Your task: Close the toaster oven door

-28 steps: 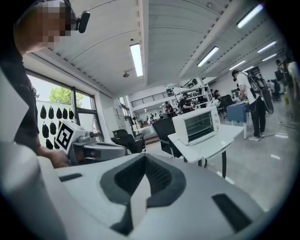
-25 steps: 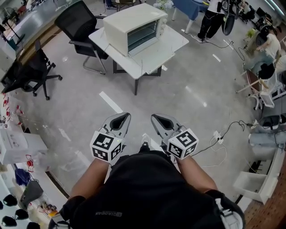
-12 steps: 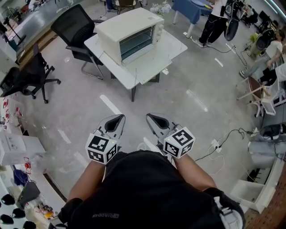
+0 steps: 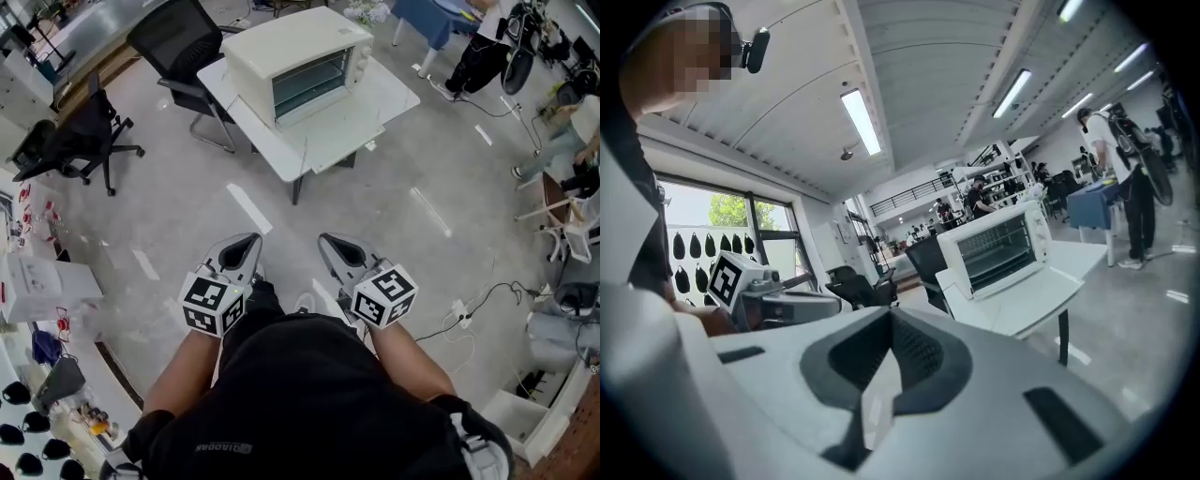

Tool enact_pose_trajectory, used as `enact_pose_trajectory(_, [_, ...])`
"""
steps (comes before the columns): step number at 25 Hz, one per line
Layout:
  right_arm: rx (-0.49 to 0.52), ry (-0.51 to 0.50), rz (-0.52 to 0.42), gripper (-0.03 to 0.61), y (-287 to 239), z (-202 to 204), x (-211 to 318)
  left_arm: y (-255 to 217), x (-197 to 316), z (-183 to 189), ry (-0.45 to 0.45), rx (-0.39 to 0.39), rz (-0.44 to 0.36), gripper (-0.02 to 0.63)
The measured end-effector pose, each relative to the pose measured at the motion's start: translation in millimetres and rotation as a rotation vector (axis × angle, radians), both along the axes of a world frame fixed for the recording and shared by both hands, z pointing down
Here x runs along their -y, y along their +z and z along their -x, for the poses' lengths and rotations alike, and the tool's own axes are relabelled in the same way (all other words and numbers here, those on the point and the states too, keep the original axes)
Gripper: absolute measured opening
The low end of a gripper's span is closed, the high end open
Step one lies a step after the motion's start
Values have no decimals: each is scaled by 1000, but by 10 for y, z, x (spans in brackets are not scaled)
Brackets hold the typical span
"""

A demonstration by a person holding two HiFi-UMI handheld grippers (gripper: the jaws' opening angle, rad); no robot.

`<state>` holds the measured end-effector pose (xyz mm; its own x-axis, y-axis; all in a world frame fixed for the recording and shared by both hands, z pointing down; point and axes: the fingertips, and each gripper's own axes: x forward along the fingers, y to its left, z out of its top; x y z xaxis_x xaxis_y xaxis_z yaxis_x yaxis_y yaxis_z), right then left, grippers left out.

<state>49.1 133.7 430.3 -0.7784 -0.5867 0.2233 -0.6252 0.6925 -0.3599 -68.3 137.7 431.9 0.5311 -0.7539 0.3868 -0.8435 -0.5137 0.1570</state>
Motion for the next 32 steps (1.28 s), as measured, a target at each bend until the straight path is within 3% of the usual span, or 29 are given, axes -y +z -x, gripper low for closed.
enact_pose_trajectory(6, [-28,-14,13,2,65,184,200,130,198,28,41,-30,11,3])
enact_pose_trajectory(14, [-66,45,8,2,6,398,913,-6,1080,244,86,-67,-18,3])
enact_pose_trajectory(27, [-78,217,-1,2,-119,752,2162,-153,2456,436,295,-40,-42,3])
enact_pose_trajectory(32, [-62,243,13,2,-51,933,2419,-41,2771,658,312,-1,-24,3])
